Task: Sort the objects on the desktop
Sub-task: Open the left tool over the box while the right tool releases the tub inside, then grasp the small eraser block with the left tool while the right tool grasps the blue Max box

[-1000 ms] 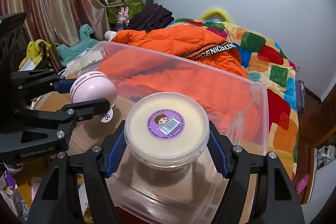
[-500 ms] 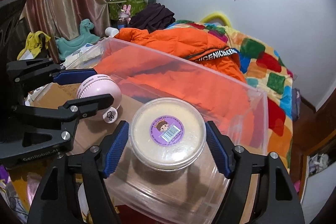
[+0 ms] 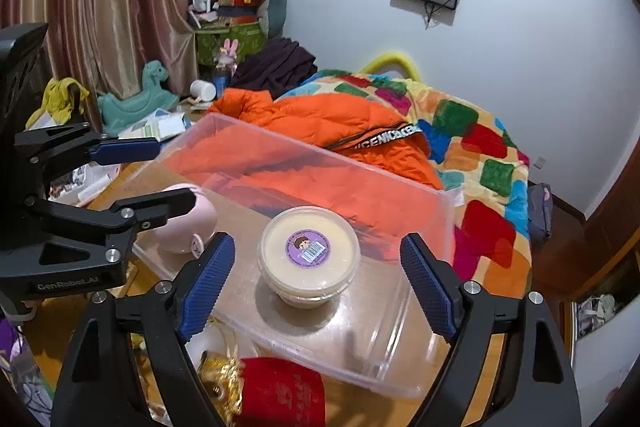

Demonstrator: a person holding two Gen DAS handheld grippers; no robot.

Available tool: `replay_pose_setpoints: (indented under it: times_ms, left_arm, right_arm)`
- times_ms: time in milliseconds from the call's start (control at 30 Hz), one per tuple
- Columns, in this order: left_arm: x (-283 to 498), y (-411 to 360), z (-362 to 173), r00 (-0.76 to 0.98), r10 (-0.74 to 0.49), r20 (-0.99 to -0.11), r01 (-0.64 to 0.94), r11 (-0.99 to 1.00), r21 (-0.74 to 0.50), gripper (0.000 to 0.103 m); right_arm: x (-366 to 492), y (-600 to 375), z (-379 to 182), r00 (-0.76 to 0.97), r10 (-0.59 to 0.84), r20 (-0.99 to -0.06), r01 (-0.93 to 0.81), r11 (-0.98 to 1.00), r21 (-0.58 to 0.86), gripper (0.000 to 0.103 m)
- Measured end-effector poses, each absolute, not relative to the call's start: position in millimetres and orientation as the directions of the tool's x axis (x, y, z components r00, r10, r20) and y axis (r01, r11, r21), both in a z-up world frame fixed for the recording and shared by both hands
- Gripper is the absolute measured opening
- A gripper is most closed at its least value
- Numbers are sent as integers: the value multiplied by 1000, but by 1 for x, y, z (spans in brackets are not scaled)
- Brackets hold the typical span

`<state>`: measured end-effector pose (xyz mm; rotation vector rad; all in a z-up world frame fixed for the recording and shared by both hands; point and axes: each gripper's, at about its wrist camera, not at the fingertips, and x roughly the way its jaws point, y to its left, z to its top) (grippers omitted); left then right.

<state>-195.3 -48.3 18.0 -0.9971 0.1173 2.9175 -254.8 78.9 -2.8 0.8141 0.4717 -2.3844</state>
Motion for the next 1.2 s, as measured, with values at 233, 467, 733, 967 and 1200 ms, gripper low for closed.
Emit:
replay_pose_setpoints:
  times_ms: [233,467,733,967,1200]
  left_arm:
    - [-165,-50,36,-825,9,-565,-53,-997,61,77]
    - [-133,-64,45,-851,-28,-524,5,-999,45,92]
    - [-111,-81,28,-828,-16,-560,47,-998,-41,96]
    - [-104,-92,-4,-787,-29,-616,87,-994,-65,96]
    - [-107,-91,-39,-747,-37,-664,110,-992,-69,96]
  right_arm:
    - [-220,94,19,-698,-422,-579,602,-784,-154,89]
    - [-182,113,34,-764,-441,-472,577,-794,-191,102]
    - [-158,123,29,-783,-439,-440,561,-804,-196,103]
    - [-157,144,0,-777,-407,-480,533,-831,-158,103]
    - [-163,171,-43,-751,-355,-557,470,-879,-73,103]
